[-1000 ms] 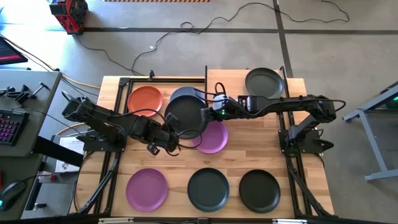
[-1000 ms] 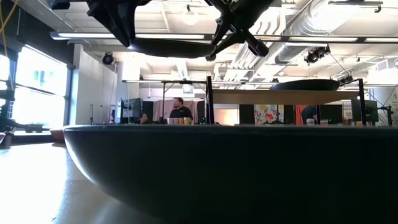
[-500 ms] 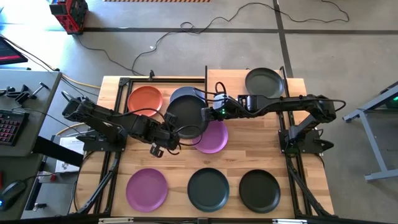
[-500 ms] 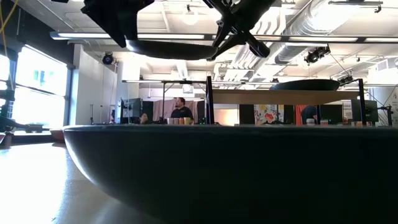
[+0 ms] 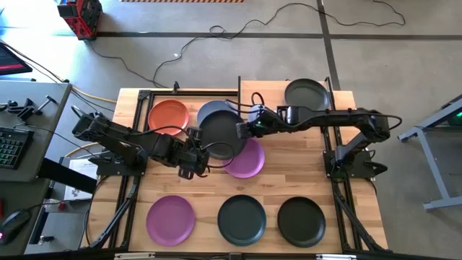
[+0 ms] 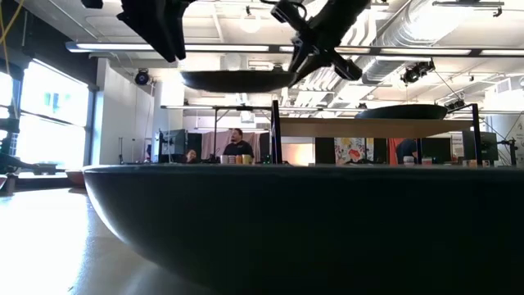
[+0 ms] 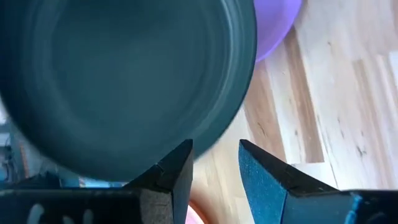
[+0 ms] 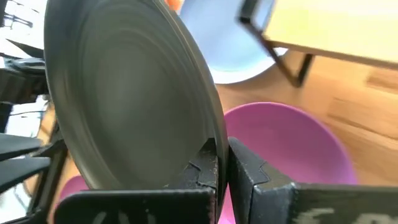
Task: Place and stack plates onto a shelf
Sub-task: Stack the top black plate on top of the other black plate on the shelf
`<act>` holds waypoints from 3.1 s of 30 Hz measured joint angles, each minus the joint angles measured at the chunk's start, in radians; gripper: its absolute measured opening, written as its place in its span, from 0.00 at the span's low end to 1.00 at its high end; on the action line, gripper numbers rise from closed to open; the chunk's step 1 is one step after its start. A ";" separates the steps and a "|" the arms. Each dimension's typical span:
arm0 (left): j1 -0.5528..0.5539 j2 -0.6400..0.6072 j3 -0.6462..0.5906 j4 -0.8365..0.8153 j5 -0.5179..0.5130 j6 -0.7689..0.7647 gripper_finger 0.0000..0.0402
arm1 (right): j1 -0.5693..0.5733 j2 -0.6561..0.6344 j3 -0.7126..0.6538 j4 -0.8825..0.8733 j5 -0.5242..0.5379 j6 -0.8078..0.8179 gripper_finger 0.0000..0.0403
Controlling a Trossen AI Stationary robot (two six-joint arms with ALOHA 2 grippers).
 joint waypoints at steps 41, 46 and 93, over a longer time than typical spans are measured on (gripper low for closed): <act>0.275 -0.095 0.001 0.047 -0.130 -0.038 0.29 | -0.606 -0.554 0.001 -0.339 -0.031 -0.614 0.00; 0.332 -0.095 0.001 0.048 -0.187 -0.034 0.29 | -0.725 -0.577 -0.009 -0.342 -0.033 -0.647 0.00; 0.658 -0.095 0.001 0.048 -0.112 0.098 0.29 | -0.872 -0.903 -0.501 -0.300 0.023 0.097 0.00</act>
